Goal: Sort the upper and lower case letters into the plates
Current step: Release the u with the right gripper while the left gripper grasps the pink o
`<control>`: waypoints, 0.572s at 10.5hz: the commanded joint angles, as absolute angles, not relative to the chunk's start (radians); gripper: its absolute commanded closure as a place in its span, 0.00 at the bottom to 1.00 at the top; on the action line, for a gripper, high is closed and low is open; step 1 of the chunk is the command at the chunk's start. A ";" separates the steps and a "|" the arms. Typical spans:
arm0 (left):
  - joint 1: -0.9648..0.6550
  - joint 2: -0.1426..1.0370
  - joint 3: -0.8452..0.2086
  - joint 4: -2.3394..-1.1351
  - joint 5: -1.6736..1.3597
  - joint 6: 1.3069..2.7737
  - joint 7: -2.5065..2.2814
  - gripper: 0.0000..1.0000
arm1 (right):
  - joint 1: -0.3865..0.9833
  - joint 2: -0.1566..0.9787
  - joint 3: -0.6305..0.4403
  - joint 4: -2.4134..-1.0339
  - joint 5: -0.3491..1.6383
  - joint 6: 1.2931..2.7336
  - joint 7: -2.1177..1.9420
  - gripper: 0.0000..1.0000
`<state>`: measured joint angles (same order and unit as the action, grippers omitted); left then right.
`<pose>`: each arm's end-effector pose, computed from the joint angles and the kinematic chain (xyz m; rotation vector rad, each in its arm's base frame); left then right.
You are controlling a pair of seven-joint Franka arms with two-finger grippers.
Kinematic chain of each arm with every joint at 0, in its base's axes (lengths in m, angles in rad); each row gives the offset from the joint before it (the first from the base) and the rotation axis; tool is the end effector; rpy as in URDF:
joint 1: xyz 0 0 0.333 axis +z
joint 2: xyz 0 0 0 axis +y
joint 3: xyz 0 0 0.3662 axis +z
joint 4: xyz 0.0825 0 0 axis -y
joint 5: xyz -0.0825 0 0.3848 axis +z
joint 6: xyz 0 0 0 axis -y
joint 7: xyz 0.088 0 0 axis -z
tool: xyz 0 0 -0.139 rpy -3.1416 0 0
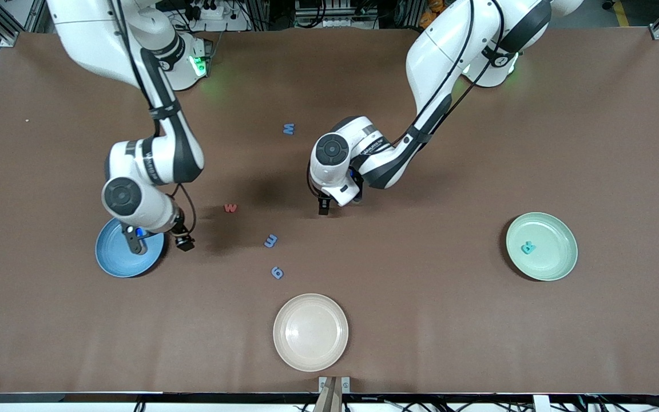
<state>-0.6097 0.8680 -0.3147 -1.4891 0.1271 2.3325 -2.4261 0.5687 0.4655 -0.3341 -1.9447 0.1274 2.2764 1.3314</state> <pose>0.4903 -0.5713 0.1739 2.2667 2.1582 -0.2298 0.6063 0.1612 0.2567 2.5331 -1.6587 -0.0503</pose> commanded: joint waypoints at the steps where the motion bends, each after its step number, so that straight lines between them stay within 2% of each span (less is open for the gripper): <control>1: -0.632 0.877 -0.302 -1.470 0.104 2.335 -2.431 0.15 | 0.632 0.407 -0.334 -2.051 0.143 2.350 1.440 0.00; 3: -0.632 0.876 -0.302 -1.470 0.112 2.333 -2.425 0.28 | 0.695 0.408 -0.331 -2.106 0.144 2.455 1.575 0.00; 6: -0.630 0.859 -0.304 -1.477 0.144 2.323 -2.424 0.30 | 0.706 0.417 -0.318 -2.137 0.182 2.522 1.647 0.00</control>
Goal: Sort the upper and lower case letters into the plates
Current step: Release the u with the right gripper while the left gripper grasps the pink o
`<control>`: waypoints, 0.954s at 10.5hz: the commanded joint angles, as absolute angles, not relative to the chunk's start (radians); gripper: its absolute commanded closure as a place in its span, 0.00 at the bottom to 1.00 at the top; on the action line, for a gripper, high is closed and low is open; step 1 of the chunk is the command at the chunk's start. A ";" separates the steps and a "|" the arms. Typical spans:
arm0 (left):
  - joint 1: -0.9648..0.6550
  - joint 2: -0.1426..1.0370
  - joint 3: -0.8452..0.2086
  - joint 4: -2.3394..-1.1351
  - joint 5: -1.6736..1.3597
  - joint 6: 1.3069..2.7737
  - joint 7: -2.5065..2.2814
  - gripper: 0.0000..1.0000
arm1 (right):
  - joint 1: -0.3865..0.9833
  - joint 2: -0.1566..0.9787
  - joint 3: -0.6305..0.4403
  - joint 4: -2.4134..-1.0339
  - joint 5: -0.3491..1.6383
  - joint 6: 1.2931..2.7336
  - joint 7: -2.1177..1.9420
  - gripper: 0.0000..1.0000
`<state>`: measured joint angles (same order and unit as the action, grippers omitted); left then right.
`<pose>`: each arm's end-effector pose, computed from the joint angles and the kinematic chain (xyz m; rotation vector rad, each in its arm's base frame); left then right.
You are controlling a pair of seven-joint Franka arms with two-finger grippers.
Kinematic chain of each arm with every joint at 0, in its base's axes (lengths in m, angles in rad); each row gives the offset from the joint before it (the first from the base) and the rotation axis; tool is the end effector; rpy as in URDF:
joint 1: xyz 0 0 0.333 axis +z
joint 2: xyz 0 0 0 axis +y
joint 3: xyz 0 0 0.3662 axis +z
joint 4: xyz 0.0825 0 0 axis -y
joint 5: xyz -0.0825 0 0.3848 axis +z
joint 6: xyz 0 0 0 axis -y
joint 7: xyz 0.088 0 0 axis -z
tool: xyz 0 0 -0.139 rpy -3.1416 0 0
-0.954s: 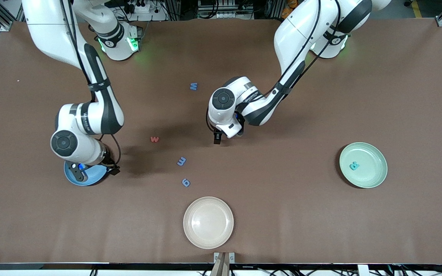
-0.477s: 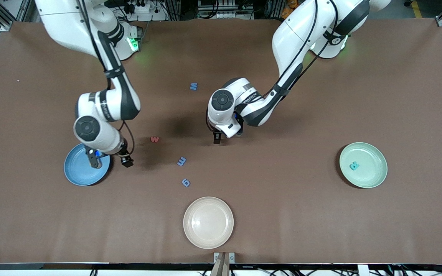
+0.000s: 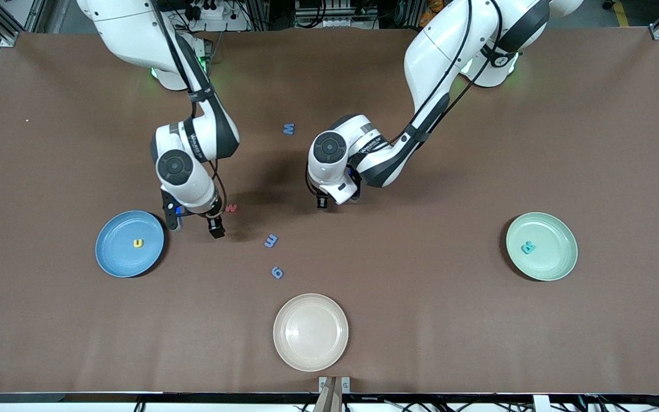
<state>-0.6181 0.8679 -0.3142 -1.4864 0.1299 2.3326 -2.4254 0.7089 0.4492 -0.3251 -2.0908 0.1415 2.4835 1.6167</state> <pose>0.4866 -0.5756 0.1750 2.2760 2.1450 -0.2259 0.5559 0.2304 0.2260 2.4418 -1.8918 0.0488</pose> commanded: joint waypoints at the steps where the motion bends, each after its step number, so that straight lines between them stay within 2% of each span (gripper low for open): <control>1: -0.630 0.851 -0.304 -1.477 0.150 2.306 -2.424 0.31 | 0.706 0.417 -0.311 -2.152 0.217 2.539 1.646 0.00; 6: -0.629 0.830 -0.311 -1.509 0.169 2.270 -2.422 0.32 | 0.721 0.417 -0.305 -2.175 0.305 2.552 1.651 0.00; 8: -0.629 0.824 -0.313 -1.526 0.169 2.267 -2.421 0.33 | 0.738 0.426 -0.305 -2.222 0.307 2.638 1.651 0.00; 9: -0.629 0.824 -0.313 -1.529 0.169 2.266 -2.421 0.36 | 0.742 0.442 -0.305 -2.230 0.307 2.660 1.651 0.00; 10: -0.629 0.824 -0.313 -1.532 0.169 2.267 -2.419 0.44 | 0.742 0.452 -0.305 -2.230 0.307 2.671 1.651 0.00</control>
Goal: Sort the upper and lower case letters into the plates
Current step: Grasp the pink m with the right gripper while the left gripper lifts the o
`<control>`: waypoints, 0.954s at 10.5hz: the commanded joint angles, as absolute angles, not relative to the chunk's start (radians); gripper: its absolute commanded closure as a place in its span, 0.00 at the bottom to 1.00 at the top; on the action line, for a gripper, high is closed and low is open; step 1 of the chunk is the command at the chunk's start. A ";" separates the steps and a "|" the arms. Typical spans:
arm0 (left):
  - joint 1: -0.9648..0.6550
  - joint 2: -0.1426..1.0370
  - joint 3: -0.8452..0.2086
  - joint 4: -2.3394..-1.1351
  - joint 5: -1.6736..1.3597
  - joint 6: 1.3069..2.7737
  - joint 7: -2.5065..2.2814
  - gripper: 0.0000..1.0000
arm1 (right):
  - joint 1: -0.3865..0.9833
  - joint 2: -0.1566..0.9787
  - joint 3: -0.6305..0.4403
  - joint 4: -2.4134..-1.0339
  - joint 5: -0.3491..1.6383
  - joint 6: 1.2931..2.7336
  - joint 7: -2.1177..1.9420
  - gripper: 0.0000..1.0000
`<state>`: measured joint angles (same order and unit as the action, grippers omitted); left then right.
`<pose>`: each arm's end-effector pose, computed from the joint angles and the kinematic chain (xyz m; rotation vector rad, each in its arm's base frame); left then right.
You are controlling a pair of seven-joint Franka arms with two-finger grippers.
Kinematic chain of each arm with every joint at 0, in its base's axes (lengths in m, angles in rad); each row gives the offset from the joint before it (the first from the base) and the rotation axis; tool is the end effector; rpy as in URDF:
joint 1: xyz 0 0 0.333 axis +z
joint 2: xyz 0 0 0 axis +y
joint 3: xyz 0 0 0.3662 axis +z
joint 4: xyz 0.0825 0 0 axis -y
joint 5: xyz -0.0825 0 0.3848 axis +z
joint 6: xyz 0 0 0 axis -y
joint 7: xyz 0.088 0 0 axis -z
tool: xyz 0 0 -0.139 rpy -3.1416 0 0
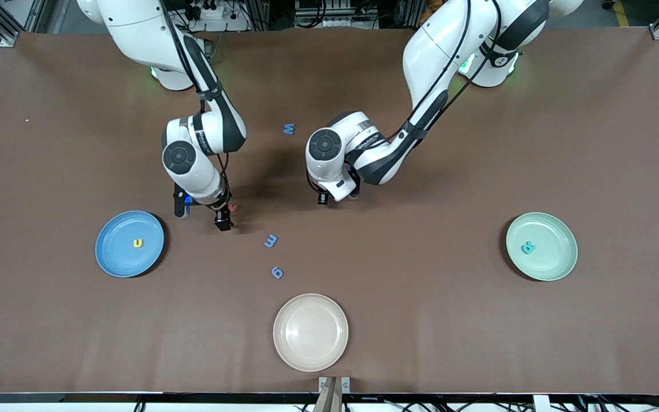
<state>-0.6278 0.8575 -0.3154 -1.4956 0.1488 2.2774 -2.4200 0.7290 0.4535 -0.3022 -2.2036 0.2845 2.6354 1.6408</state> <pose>0.4746 -0.5737 0.1741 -2.2851 -2.0802 0.1908 0.5247 0.2339 0.1947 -2.3575 2.0544 0.0002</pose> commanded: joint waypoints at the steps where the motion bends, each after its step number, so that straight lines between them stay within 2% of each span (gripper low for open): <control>1: -0.629 0.824 -0.313 -1.531 0.170 2.267 -2.419 0.54 | 0.742 0.462 -0.304 -2.230 0.307 2.680 1.652 0.00; 5: -0.626 0.824 -0.313 -1.529 0.169 2.267 -2.334 1.00 | 0.747 0.472 -0.304 -2.230 0.322 2.691 1.652 0.00; 7: -0.615 0.802 -0.314 -1.525 0.169 2.264 -2.294 1.00 | 0.750 0.476 -0.304 -2.230 0.324 2.697 1.652 0.00; 8: -0.609 0.776 -0.313 -1.519 0.167 2.244 -2.261 1.00 | 0.753 0.476 -0.304 -2.230 0.324 2.698 1.652 0.15; 9: -0.577 0.753 -0.316 -1.508 0.160 2.203 -2.217 1.00 | 0.759 0.474 -0.304 -2.230 0.324 2.706 1.652 0.85; 10: -0.549 0.726 -0.330 -1.505 0.156 2.166 -2.176 1.00 | 0.761 0.474 -0.304 -2.230 0.324 2.723 1.652 1.00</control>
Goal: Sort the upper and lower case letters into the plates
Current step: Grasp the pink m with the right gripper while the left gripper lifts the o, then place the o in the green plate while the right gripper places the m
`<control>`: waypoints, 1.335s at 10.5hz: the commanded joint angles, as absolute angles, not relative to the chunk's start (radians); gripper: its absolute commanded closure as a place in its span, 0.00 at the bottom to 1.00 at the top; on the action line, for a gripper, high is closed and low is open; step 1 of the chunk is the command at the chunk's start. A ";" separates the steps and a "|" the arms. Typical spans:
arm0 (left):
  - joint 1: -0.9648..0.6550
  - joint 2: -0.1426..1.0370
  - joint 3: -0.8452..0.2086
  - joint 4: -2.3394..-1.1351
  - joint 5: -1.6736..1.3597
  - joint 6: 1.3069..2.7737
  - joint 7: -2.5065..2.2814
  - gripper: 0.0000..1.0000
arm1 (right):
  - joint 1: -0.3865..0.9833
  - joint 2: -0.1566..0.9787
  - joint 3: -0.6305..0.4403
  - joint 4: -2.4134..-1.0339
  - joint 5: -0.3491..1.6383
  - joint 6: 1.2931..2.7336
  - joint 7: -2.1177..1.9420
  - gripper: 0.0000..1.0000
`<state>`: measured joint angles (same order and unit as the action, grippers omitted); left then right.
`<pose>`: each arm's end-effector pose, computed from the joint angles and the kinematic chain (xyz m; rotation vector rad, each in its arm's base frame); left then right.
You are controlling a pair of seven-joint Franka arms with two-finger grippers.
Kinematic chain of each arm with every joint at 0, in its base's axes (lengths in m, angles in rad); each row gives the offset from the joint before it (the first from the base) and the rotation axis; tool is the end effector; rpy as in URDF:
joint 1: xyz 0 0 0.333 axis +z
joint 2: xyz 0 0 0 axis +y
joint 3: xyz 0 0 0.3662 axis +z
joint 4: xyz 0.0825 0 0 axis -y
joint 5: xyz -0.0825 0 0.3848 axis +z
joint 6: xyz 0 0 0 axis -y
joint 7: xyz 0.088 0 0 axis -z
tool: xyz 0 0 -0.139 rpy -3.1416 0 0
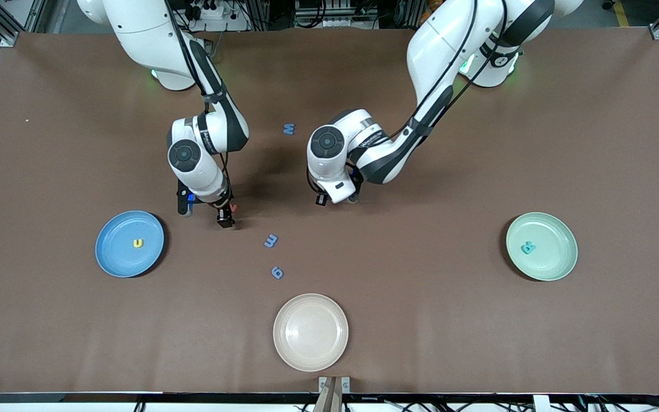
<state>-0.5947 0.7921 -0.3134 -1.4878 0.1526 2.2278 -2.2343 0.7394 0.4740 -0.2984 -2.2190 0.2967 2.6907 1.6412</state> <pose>0.4993 -0.5579 0.2202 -2.4707 -1.9145 0.1597 0.5207 0.2370 0.1831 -2.3478 2.0450 -0.0288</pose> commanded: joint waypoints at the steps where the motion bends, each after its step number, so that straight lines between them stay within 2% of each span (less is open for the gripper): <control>1: -0.507 0.686 -0.336 -1.508 0.150 2.136 -2.117 1.00 | 0.765 0.474 -0.304 -2.230 0.324 2.723 1.652 1.00; 7: -0.131 0.598 -0.373 -1.526 0.120 1.982 -1.446 1.00 | 0.764 0.454 -0.307 -2.230 0.321 2.705 1.634 1.00; 9: -0.033 0.565 -0.371 -1.590 0.132 1.948 -1.163 1.00 | 0.741 0.419 -0.316 -2.218 0.321 2.669 1.554 1.00; 12: 0.131 0.470 -0.364 -1.725 0.132 1.948 -0.736 1.00 | 0.660 0.391 -0.346 -2.139 0.314 2.535 1.386 1.00; 14: 0.221 0.453 -0.361 -1.759 0.133 1.948 -0.532 1.00 | 0.643 0.399 -0.432 -2.045 0.310 2.418 1.237 1.00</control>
<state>0.1677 0.5119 -0.3523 -1.6863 0.1378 1.9480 -0.6582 0.6564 0.4085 -0.3859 -2.1028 0.2966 2.5011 1.3437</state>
